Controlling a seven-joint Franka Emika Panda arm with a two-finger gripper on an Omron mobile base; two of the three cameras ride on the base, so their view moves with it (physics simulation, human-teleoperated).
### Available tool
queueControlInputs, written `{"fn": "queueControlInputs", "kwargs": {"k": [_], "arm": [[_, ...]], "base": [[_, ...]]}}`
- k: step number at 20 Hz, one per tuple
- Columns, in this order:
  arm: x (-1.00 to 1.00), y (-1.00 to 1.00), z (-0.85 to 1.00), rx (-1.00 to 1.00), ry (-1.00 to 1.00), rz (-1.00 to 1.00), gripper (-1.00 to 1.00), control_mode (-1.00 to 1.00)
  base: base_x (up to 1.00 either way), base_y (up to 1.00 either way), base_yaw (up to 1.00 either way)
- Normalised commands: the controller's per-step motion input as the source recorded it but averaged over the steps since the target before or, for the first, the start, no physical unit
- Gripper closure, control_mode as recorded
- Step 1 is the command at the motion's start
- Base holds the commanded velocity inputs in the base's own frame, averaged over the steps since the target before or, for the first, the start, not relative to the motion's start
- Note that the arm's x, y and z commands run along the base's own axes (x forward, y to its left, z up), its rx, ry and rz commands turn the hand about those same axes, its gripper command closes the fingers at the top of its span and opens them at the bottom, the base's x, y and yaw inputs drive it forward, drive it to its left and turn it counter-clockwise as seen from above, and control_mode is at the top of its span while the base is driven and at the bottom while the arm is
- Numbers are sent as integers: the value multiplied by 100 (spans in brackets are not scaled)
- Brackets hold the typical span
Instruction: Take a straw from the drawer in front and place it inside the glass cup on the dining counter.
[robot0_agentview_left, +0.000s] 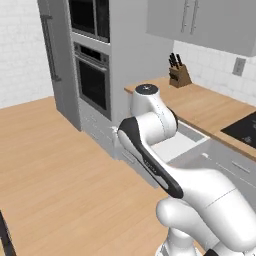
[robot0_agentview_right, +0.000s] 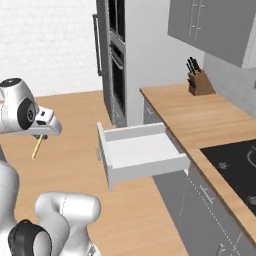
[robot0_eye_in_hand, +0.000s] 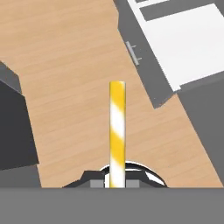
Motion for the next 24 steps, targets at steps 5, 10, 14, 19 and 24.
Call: {"fn": "queueControlInputs", "kwargs": {"k": [5,10,14,19,24], "arm": [[0,0,0,0,0,0,100,100],[0,0,0,0,0,0,100,100],[0,0,0,0,0,0,100,100],[0,0,0,0,0,0,100,100],[0,0,0,0,0,0,100,100]], "base": [[66,62,19],[100,17,14],[100,44,17],[100,40,22],[100,29,29]]}}
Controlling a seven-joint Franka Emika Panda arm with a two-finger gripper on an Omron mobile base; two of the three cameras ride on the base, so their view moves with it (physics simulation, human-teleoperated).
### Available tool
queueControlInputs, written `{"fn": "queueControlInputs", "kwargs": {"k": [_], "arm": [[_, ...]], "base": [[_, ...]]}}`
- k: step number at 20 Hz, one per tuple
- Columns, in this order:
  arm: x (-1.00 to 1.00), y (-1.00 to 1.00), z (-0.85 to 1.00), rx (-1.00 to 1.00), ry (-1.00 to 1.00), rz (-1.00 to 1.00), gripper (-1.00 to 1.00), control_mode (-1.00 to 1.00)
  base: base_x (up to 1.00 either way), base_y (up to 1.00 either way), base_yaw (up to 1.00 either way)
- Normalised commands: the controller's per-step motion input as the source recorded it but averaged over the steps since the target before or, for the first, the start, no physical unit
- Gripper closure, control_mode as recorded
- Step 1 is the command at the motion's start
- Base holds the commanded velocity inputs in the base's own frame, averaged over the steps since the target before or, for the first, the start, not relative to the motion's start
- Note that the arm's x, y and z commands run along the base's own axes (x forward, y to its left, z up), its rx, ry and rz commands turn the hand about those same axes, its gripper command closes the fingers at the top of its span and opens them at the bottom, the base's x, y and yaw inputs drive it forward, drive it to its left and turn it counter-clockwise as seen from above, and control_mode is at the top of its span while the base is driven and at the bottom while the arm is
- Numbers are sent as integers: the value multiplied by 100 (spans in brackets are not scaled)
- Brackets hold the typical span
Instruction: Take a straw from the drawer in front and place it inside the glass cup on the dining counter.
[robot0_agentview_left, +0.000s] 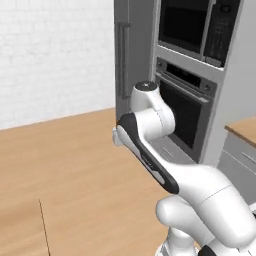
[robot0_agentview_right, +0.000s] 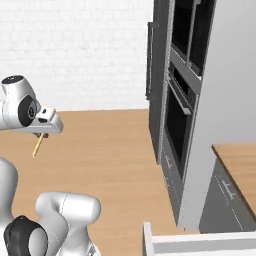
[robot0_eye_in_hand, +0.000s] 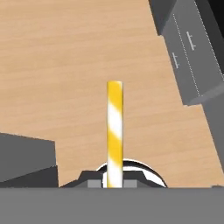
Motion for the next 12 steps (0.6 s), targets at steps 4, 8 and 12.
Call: {"fn": "queueControlInputs", "kwargs": {"k": [4,8,12], "arm": [[0,0,0,0,0,0,100,100],[0,0,0,0,0,0,100,100],[0,0,0,0,0,0,100,100]], "base": [[100,43,38],[100,36,41],[100,17,44]]}}
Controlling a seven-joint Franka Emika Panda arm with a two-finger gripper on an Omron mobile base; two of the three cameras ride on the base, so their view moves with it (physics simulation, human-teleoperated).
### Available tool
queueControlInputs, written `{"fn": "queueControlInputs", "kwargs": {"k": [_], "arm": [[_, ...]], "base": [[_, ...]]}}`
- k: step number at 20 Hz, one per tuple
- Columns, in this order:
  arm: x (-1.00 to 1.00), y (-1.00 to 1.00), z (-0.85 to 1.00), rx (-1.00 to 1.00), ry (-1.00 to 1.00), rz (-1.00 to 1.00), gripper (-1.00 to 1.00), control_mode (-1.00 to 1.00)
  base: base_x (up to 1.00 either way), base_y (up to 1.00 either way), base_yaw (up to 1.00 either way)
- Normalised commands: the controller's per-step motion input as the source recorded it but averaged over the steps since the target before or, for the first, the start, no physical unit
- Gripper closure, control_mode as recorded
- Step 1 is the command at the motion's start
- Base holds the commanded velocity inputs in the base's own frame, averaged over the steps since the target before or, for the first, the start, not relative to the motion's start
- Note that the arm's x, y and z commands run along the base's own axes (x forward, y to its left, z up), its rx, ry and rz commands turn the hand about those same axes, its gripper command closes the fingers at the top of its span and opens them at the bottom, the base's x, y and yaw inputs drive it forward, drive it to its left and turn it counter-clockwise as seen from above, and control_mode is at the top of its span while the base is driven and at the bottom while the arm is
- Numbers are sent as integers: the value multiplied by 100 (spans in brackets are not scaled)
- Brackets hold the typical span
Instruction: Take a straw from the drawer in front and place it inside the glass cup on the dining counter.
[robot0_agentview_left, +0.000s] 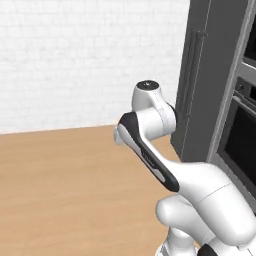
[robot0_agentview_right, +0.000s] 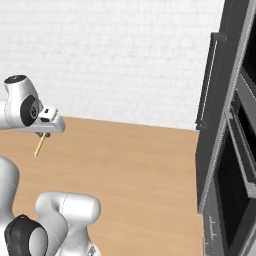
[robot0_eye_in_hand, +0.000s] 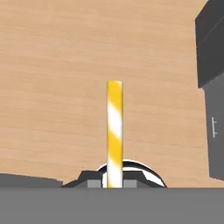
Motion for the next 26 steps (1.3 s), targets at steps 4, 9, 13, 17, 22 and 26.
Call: {"fn": "queueControlInputs", "kwargs": {"k": [4,9,13,17,22,26], "arm": [[0,0,0,0,0,0,100,100],[0,0,0,0,0,0,100,100],[0,0,0,0,0,0,100,100],[0,0,0,0,0,0,100,100],[0,0,0,0,0,0,100,100],[0,0,0,0,0,0,100,100]], "base": [[100,6,51],[100,0,62],[92,0,75],[76,0,82],[72,0,86],[80,0,83]]}}
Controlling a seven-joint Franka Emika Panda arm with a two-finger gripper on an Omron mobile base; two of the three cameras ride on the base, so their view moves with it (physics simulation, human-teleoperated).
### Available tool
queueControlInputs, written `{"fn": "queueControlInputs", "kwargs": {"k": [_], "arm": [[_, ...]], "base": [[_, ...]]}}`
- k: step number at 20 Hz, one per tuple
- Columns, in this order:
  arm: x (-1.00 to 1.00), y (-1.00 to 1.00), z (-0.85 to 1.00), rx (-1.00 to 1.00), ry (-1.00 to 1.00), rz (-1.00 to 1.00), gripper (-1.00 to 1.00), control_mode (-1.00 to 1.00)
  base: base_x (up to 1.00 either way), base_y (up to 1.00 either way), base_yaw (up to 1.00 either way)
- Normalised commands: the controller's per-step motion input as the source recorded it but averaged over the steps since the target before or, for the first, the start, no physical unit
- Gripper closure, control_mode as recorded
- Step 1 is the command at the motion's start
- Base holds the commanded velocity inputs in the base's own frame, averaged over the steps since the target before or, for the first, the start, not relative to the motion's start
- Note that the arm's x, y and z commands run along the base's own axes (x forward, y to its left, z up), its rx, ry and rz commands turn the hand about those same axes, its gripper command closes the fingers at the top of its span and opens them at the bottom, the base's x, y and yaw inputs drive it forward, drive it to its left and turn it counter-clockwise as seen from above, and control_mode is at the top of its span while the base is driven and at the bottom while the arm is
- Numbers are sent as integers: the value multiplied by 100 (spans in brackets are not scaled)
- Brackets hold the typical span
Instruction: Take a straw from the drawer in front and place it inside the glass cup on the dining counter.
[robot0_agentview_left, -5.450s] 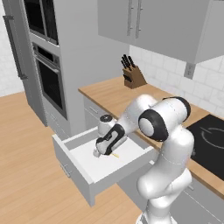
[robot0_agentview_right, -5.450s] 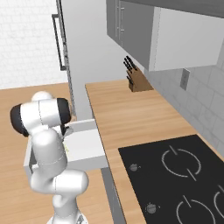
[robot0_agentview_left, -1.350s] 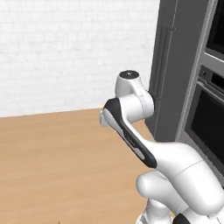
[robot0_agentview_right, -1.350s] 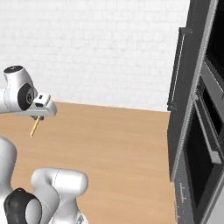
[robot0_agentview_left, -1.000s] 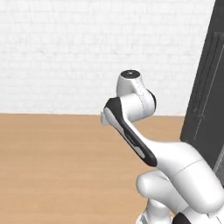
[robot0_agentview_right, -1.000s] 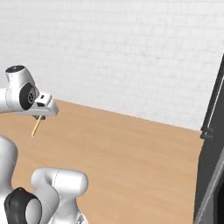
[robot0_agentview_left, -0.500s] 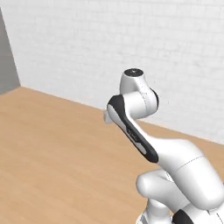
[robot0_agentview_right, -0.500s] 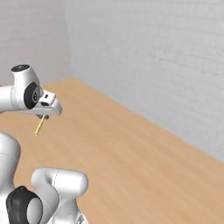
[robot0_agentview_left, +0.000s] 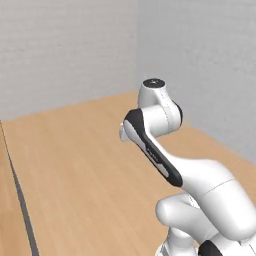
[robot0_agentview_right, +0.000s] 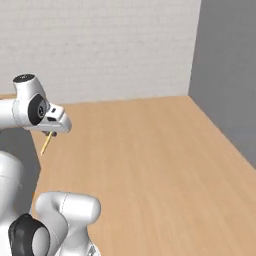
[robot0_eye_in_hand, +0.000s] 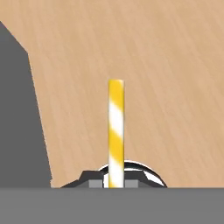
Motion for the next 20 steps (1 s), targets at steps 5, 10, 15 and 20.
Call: {"fn": "queueControlInputs", "kwargs": {"k": [5,10,15,20], "arm": [[0,0,0,0,0,0,100,100],[0,0,0,0,0,0,100,100],[0,0,0,0,0,0,100,100],[0,0,0,0,0,0,100,100]], "base": [[86,-22,67],[87,-69,47],[98,-89,42],[100,-94,38]]}}
